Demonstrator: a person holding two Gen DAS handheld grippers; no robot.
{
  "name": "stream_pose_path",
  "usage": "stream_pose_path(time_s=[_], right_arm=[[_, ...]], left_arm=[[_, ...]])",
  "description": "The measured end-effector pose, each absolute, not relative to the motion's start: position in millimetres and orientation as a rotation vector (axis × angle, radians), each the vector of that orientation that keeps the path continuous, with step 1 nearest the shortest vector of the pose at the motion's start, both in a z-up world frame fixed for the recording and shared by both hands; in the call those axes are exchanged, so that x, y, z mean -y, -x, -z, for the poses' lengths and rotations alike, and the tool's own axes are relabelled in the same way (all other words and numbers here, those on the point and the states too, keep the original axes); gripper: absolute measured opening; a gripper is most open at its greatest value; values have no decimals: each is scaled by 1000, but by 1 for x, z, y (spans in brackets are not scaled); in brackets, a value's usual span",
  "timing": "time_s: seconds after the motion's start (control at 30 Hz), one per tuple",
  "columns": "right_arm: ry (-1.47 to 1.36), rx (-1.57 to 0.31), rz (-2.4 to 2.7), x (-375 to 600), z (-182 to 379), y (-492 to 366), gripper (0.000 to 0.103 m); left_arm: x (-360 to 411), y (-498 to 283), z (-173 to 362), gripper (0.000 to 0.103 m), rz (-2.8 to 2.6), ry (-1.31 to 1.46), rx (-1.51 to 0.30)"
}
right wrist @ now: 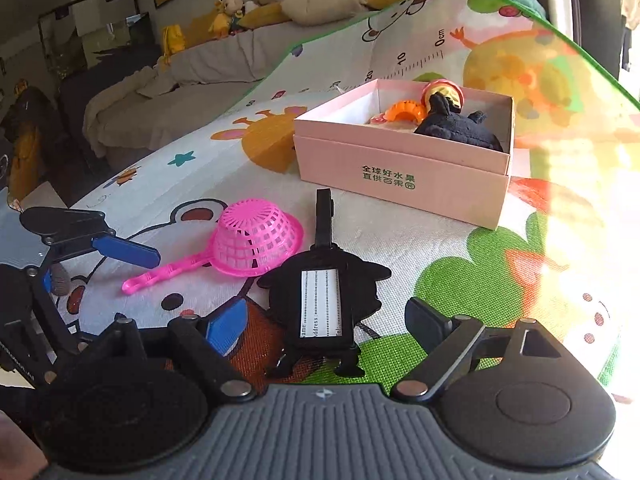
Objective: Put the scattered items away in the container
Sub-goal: 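Grasp the black comb toy with the right gripper while the left holds the net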
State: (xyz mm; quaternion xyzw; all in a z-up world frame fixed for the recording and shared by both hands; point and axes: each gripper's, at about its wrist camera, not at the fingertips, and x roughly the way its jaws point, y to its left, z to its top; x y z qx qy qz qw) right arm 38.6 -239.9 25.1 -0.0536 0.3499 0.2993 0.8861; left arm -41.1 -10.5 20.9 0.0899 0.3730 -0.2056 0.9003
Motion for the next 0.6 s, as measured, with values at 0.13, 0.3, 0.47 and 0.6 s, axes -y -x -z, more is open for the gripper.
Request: stream_pose_path(time_s=[0.13,0.3,0.47,0.6], right_arm=[[145,-733,-592,223,-19,-49,87],[209,-721,-575,211,-15,-52,72],[222,-717,-532,223,-18,-42,71],[172,-728,-438,250,-17,-28,71]], left_arm=[[-2,39,-23,103,378,-154,-768],[-10,33,-28,103,348,-103,-744],[1,19,-31,103,350,-106,-711],[18,-3,-28,103,371,-140,-700]])
